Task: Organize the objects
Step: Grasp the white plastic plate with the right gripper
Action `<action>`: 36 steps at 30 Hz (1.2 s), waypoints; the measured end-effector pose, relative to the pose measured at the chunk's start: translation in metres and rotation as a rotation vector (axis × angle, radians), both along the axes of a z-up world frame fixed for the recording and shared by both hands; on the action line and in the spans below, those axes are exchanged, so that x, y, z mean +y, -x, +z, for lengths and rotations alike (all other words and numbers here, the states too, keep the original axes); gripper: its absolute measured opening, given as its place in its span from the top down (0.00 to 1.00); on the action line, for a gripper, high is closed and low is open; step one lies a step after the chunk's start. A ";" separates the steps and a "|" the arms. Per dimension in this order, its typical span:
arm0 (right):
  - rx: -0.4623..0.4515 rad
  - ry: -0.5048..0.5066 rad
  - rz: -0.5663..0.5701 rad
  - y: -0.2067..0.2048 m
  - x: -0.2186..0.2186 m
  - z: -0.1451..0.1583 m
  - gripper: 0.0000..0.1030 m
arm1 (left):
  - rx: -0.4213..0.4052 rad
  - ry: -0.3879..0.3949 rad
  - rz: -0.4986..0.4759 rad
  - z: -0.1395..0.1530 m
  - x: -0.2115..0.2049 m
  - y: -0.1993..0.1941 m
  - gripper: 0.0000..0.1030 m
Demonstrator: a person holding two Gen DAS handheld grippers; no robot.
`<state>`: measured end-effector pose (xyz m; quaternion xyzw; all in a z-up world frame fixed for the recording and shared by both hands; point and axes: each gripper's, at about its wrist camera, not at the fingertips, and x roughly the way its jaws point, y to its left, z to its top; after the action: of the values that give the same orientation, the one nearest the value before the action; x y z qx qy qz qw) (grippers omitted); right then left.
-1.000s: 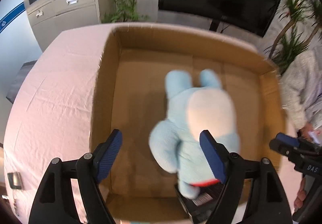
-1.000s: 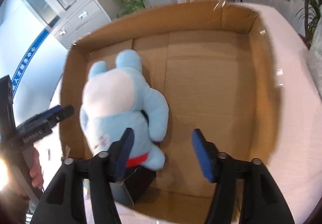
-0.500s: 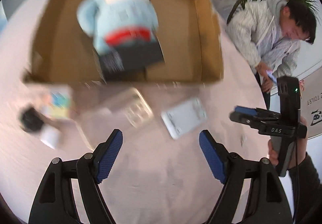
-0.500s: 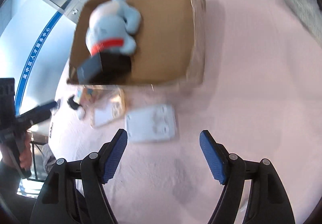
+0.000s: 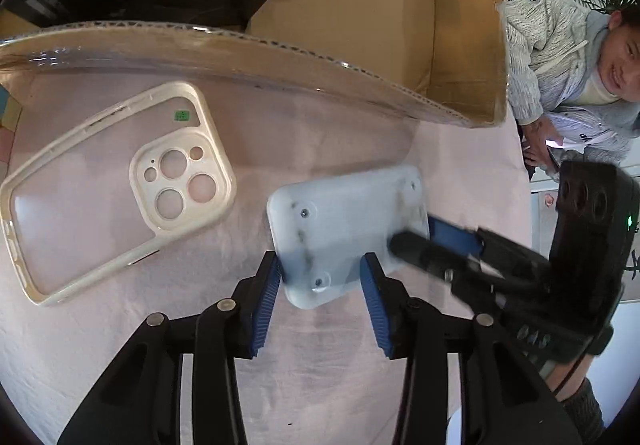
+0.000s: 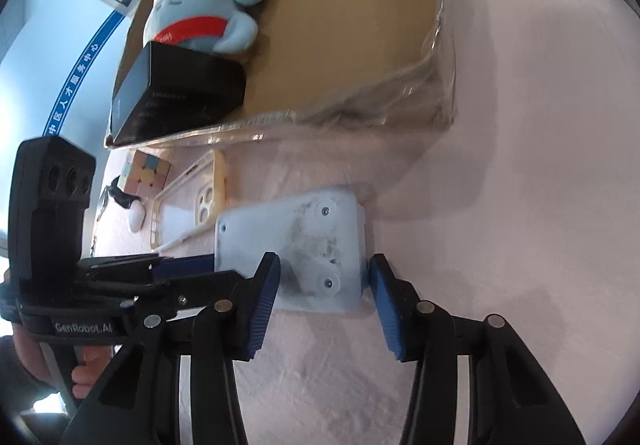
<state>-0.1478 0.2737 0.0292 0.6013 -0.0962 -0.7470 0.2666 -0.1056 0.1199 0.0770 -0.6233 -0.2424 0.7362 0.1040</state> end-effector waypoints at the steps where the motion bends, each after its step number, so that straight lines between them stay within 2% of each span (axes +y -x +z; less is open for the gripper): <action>1: 0.002 -0.005 0.014 -0.005 -0.001 0.000 0.57 | 0.004 0.004 -0.007 0.002 0.000 -0.003 0.62; 4: -0.003 -0.028 0.069 -0.029 -0.006 0.001 0.58 | -0.004 0.033 -0.073 0.008 0.004 -0.022 0.63; 8: -0.046 -0.027 0.153 -0.084 -0.017 -0.002 0.59 | -0.027 0.078 -0.149 0.011 0.008 -0.075 0.63; 12: -0.071 -0.008 0.172 -0.119 -0.024 -0.005 0.59 | -0.032 0.112 -0.156 0.014 0.001 -0.101 0.63; 17: -0.081 0.012 0.079 -0.114 -0.019 -0.008 0.59 | -0.025 0.093 -0.140 0.013 -0.008 -0.098 0.60; 19: -0.075 -0.002 0.082 -0.111 -0.024 -0.007 0.58 | -0.019 0.105 -0.139 0.007 -0.007 -0.104 0.46; 21: -0.072 -0.016 0.084 -0.111 -0.028 -0.007 0.57 | -0.005 0.111 -0.148 0.003 -0.005 -0.107 0.41; 27: -0.076 -0.021 0.036 -0.112 -0.030 -0.007 0.56 | 0.005 0.106 -0.132 0.002 -0.009 -0.107 0.42; 29: -0.076 -0.023 0.030 -0.113 -0.030 -0.006 0.55 | 0.002 0.080 -0.127 -0.001 -0.004 -0.101 0.52; 33: -0.084 -0.047 0.060 -0.111 -0.035 -0.006 0.54 | -0.040 0.061 -0.080 -0.001 -0.007 -0.099 0.54; 36: -0.113 -0.062 0.085 -0.105 -0.038 -0.007 0.54 | -0.070 0.010 -0.061 -0.007 -0.011 -0.098 0.54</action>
<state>-0.0424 0.2355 0.0221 0.6539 -0.0623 -0.7026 0.2736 -0.0076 0.1084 0.0699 -0.6561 -0.2230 0.7118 0.1146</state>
